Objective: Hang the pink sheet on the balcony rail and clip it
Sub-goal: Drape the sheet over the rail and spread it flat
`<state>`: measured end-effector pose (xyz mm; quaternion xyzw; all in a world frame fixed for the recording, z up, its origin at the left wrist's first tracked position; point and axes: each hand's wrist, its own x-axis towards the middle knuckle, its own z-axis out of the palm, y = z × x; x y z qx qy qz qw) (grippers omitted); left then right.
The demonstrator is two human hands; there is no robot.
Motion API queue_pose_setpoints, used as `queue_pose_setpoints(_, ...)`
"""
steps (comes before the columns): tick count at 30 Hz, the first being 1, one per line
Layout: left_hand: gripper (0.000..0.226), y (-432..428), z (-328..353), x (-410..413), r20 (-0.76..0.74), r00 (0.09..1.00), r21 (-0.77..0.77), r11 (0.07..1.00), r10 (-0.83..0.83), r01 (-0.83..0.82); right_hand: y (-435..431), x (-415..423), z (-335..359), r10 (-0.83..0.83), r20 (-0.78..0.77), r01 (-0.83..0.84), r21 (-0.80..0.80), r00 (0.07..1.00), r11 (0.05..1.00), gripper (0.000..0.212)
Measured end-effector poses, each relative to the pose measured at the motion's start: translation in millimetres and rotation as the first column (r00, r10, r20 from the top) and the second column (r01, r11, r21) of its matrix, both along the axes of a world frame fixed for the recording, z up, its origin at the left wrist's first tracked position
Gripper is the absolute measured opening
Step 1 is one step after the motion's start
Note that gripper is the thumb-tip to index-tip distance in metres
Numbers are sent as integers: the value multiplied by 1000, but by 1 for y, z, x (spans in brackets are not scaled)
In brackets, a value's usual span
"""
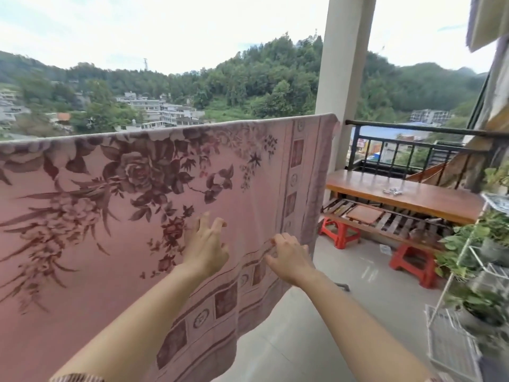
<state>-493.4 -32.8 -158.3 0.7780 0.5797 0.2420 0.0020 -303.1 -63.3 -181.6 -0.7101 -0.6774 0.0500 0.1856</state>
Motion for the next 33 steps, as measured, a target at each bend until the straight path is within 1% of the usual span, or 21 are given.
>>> queue_pose_setpoints(5,48,89,-3,105,-46,997,-22,998,-66,65,79,100,6,-82,-43,82,-8,996,997,44)
queue_pose_setpoints(9,46,171,11,190,-22,994,-24,994,-108,108,152,181,23,-129,-63,128,-29,990,991,44)
queue_pose_setpoints(13,48,231,29,273,14,987,-2,987,-163,163,210,258,34,-177,-73,176,-13,982,984,44)
queue_pose_setpoints(17,49,291,23,354,35,973,-2,974,-226,227,265,330,31,-205,-106,206,-8,973,979,43)
queue_pose_setpoints(20,54,334,13,417,47,969,1,970,-244,244,306,388,27,-206,-99,208,7,973,978,43)
queue_pose_setpoints(24,55,390,1,507,74,969,-6,971,-237,238,363,476,21,-206,-73,208,13,976,978,42)
queue_pose_setpoints(28,54,447,1,593,104,971,-26,976,-213,217,422,567,24,-189,-34,187,-51,981,981,35)
queue_pose_setpoints(30,54,475,5,630,105,978,-12,983,-181,184,455,605,29,-179,-16,178,-45,984,983,31)
queue_pose_setpoints(33,53,515,12,670,133,985,35,994,-108,104,505,647,34,-143,-18,143,-17,990,990,39)
